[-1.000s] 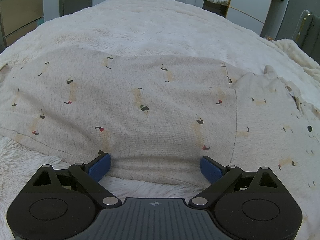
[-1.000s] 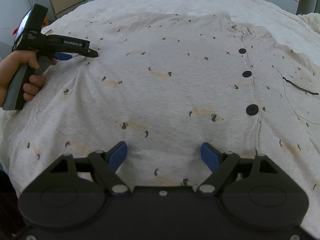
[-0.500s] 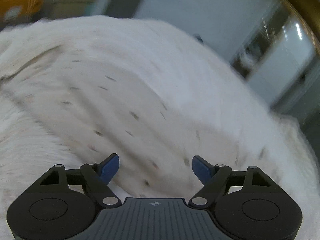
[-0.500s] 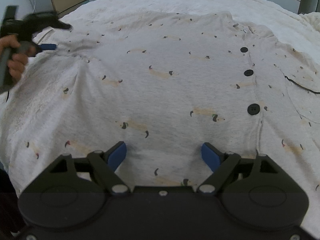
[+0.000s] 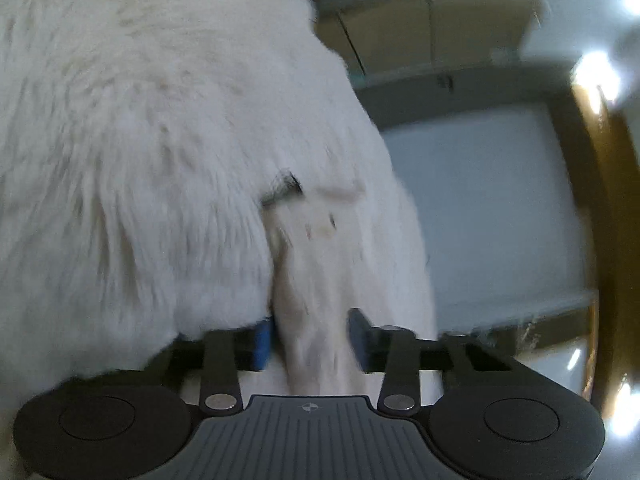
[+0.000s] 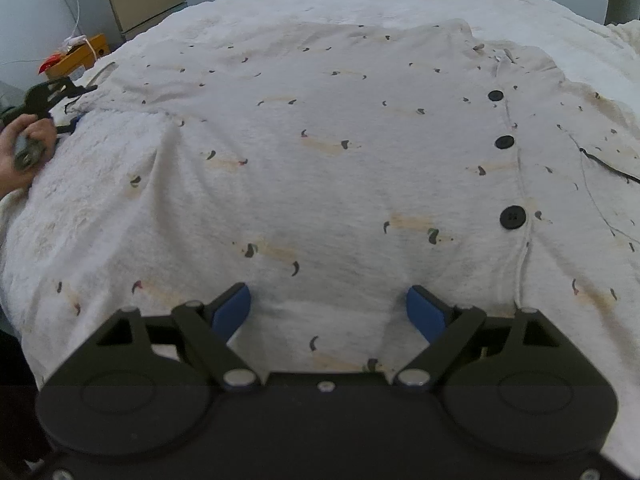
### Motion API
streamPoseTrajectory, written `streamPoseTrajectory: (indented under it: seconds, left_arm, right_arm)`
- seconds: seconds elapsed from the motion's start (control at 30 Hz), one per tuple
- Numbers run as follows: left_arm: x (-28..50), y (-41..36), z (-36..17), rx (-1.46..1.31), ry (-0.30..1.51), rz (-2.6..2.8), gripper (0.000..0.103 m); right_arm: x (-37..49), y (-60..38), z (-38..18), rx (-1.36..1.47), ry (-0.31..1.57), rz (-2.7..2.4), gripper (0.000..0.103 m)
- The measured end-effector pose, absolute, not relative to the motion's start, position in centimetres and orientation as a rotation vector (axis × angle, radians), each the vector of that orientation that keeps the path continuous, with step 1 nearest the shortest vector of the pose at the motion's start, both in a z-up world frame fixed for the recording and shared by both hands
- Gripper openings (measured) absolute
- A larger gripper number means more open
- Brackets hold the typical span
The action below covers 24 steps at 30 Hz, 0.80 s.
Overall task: Fold clothes
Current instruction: 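Grasp the shirt hem with the left gripper and lift it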
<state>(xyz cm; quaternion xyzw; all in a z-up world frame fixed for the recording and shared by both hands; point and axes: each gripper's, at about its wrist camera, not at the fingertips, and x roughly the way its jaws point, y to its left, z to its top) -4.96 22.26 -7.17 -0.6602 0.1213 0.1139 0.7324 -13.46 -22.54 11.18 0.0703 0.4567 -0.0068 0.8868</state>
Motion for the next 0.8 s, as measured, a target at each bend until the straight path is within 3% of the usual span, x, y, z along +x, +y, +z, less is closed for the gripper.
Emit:
streamPoseTrajectory:
  seconds: [0.13, 0.17, 0.2, 0.3, 0.47, 0.7, 0.8]
  left_arm:
    - [-3.1, 22.2, -6.4, -1.483, 0.253, 0.271, 0.026]
    - [-2.4, 22.0, -5.7, -1.459, 0.271, 0.265, 0.018]
    - [-2.1, 21.6, -5.0, -1.427, 0.279, 0.271, 0.001]
    - [-1.6, 20.3, -2.2, -1.327, 0.260, 0.296, 0.001]
    - [-1.2, 14.3, 5.4, -1.053, 0.183, 0.277, 0.001]
    - [-1.8, 0.7, 14.8, -0.665, 0.102, 0.135, 0.001]
    - [-2.6, -8.9, 17.5, -0.390, 0.071, 0.003, 0.001]
  right_arm:
    - [-13.6, -22.3, 11.2, 0.138, 0.947, -0.019, 0.086]
    - [-13.6, -22.3, 11.1, 0.134, 0.946, -0.020, 0.086]
    - [-13.7, -22.3, 11.1, 0.134, 0.944, -0.021, 0.086]
    - [-13.9, -22.4, 11.2, 0.143, 0.939, -0.019, 0.086]
    - [-15.7, -24.1, 13.5, 0.280, 0.807, 0.022, 0.074]
    - [-20.1, -28.6, 17.2, 0.381, 0.655, 0.007, 0.075]
    - [-22.7, -31.2, 18.3, 0.401, 0.628, -0.060, 0.075]
